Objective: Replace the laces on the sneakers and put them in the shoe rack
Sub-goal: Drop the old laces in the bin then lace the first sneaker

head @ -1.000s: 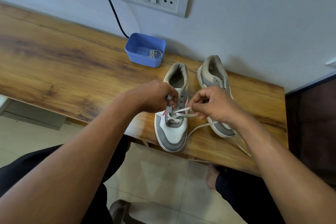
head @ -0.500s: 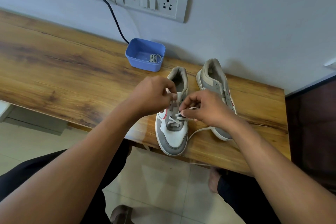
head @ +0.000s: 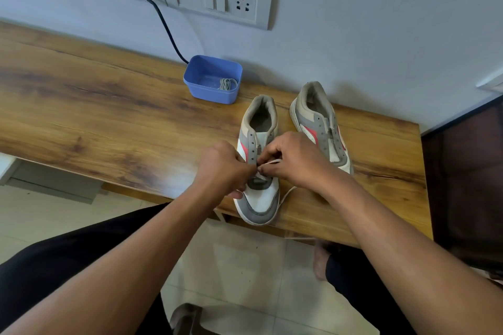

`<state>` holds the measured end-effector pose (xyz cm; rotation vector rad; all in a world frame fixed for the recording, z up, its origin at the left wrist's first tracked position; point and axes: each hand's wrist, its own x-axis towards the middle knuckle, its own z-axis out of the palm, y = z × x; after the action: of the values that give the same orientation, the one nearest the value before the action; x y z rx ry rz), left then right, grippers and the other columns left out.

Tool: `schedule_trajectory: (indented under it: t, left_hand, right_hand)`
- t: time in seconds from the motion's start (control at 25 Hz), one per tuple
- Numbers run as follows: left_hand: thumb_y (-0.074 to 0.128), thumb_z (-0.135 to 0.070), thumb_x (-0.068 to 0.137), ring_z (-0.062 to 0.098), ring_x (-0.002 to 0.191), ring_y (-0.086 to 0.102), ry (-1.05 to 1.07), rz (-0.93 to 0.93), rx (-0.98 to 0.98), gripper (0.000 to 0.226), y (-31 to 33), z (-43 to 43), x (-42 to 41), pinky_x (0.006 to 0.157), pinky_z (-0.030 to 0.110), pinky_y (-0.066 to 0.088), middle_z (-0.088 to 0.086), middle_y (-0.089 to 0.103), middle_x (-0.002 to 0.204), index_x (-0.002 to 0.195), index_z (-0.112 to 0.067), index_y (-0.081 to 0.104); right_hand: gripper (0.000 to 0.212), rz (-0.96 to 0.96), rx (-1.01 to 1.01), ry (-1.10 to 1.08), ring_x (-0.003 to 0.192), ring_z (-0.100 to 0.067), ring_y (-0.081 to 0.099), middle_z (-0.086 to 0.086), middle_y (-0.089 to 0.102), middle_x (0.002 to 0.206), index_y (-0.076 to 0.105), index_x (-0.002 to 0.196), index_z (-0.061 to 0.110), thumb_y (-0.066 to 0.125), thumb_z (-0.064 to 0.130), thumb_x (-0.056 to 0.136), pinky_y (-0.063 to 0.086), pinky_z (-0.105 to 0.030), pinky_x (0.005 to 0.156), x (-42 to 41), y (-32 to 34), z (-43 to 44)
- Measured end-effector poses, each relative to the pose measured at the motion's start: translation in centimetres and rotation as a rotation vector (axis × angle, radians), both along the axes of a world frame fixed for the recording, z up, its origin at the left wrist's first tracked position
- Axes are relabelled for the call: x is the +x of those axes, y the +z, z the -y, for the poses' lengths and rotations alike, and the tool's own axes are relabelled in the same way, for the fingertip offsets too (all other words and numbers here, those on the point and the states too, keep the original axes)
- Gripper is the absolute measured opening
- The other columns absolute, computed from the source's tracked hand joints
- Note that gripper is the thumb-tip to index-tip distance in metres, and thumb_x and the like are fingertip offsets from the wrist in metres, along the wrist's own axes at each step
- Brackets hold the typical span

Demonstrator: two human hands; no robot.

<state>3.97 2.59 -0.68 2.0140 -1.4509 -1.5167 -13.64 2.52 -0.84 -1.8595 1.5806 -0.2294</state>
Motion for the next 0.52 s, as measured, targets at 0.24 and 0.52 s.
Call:
schedule_trajectory:
  t: [0.24,0.52]
  left_hand:
    - [0.066,-0.007,0.096,0.023,0.068,0.067,0.126,-0.218,0.14,0.008,-1.0,-0.5,0.7,0.054,0.029,0.056,0.016,0.07,0.077,0.09,-0.002,0.068]
    - [0.066,-0.007,0.097,0.02,0.065,0.068,0.152,-0.329,0.129,0.01,-1.6,-1.0,1.6,0.066,0.037,0.064,0.01,0.068,0.069,0.09,0.0,0.068]
  right_hand:
    - [0.011,0.063,0.031,0.006,0.09,-0.002,0.068,0.015,0.074,0.095,0.081,0.095,0.03,0.084,0.025,0.085,0.06,-0.036,0.085,0.0,-0.9,0.1]
    - [0.019,-0.043,0.013,0.169,0.083,-0.006,0.057,0.01,0.056,0.092,0.054,0.083,0.032,0.063,0.03,0.101,0.046,-0.03,0.073,0.4,-0.9,0.1]
